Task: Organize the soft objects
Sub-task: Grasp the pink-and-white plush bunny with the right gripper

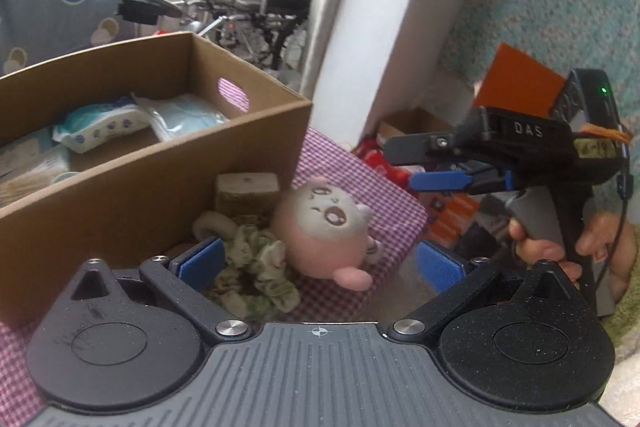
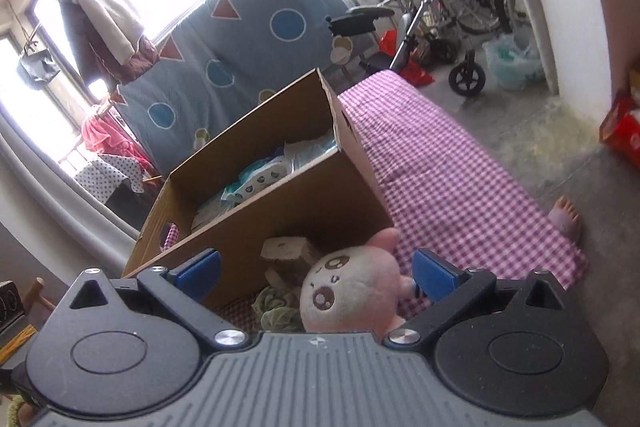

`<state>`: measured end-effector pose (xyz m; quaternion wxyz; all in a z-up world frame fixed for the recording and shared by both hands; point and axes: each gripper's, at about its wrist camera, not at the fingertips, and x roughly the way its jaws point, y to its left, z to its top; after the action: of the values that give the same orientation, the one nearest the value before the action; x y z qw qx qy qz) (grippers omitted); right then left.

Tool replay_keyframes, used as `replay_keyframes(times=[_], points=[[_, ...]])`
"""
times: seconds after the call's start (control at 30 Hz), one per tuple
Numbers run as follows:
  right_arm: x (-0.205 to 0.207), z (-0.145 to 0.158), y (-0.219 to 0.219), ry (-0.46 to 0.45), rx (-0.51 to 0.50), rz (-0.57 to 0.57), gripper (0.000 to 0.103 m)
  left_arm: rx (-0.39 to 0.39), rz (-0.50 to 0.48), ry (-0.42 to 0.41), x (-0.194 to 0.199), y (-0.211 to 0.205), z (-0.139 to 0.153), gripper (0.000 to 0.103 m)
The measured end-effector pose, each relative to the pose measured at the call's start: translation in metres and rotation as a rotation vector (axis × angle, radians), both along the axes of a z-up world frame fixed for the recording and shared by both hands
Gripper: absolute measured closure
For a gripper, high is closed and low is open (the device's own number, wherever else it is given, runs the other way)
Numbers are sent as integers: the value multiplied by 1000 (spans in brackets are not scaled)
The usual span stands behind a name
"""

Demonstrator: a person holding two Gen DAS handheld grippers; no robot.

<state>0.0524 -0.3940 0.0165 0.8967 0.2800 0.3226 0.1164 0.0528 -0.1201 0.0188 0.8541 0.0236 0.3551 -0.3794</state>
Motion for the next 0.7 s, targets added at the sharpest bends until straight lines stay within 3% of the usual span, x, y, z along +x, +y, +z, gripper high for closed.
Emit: replay_keyframes(times=[0.17, 0.37, 0.7], points=[[12, -30, -8, 75, 144, 22, 5, 73, -81, 25, 17, -31, -15, 0], [26, -57, -13, 162, 207, 27, 23, 124, -115, 77, 39, -50, -28, 0], [50, -79, -13, 249, 255, 77, 23, 166, -121, 165, 50, -65, -40, 0]])
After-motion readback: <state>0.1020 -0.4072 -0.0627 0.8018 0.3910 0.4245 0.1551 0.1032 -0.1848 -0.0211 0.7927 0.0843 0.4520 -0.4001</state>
